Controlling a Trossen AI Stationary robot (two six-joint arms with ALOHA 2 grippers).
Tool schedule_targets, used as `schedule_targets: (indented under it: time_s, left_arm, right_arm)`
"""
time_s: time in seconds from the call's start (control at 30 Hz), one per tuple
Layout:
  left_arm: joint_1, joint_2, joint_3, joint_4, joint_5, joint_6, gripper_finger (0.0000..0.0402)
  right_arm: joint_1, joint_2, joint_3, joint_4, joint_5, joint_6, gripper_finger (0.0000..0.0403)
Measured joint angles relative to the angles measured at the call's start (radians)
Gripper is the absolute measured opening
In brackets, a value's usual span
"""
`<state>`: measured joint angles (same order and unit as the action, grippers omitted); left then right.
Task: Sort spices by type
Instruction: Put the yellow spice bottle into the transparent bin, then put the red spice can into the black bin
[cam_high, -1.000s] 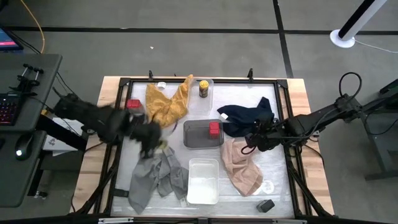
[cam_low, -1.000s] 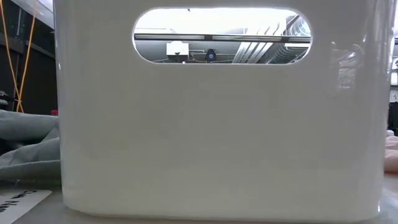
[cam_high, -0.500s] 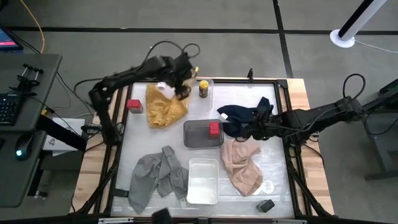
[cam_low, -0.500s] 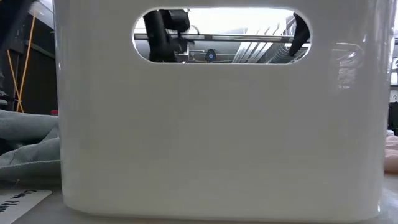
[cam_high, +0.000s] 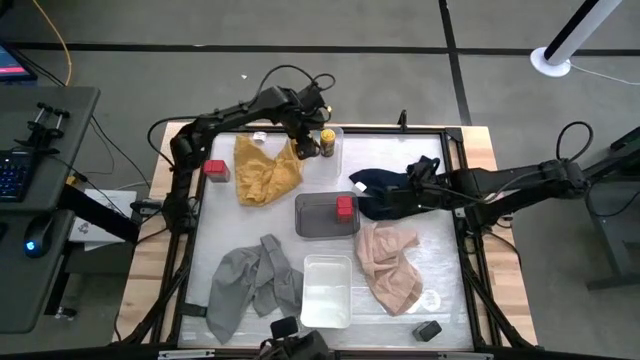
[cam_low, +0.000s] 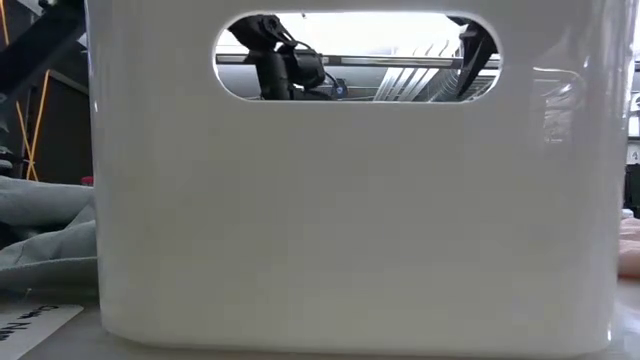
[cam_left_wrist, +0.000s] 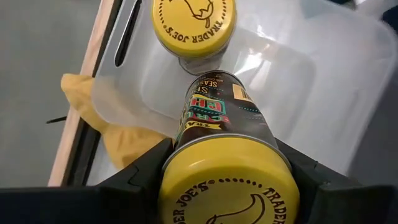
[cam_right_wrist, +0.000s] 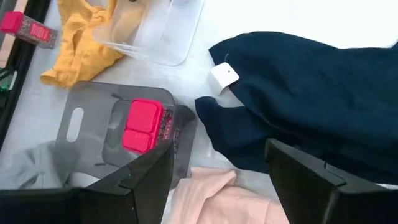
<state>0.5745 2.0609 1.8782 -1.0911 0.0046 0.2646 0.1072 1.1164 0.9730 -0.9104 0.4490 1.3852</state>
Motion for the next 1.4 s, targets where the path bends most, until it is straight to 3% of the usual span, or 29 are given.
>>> schedule_targets:
  time_s: [0.17,0.4,0.6,0.7,0.93,1.17,1.23,1.4]
  left_arm:
    - [-0.002,0.046,0.0,0.021,-0.064,0.035,0.019]
    - [-0.01,0.072,0.0,0.045,-0.069,0.062,0.0194]
    - [-0.023,0.072,0.0,0.08,-0.07,0.131,0.0266]
    - [-0.029,0.071,0.001,0.085,-0.073,0.133,0.0284]
    - [-0.032,0.063,0.027,0.085,-0.132,0.139,0.0287]
    - [-0.01,0.02,0.138,-0.044,-0.139,0.122,0.0287]
    - [0.001,-0.015,0.14,-0.075,-0.085,0.077,0.0286]
    - [0.052,-0.128,0.071,-0.103,0.286,-0.069,0.0283]
  right_arm:
    - [-0.028,0.0,0.0,0.001,-0.034,-0.044,0.0247]
    - [-0.046,0.0,0.0,0.003,-0.04,-0.103,0.0247]
    - [-0.049,0.0,0.0,0.003,-0.04,-0.111,0.0247]
    - [-0.049,0.0,0.0,0.003,-0.04,-0.111,0.0247]
    - [-0.049,0.0,0.0,0.003,-0.041,-0.111,0.0247]
    - [-0.049,0.0,0.0,0.003,-0.041,-0.111,0.0247]
    - [-0.049,0.0,0.0,0.003,-0.041,-0.111,0.0247]
    - [-0.049,0.0,0.0,0.005,-0.04,-0.111,0.0247]
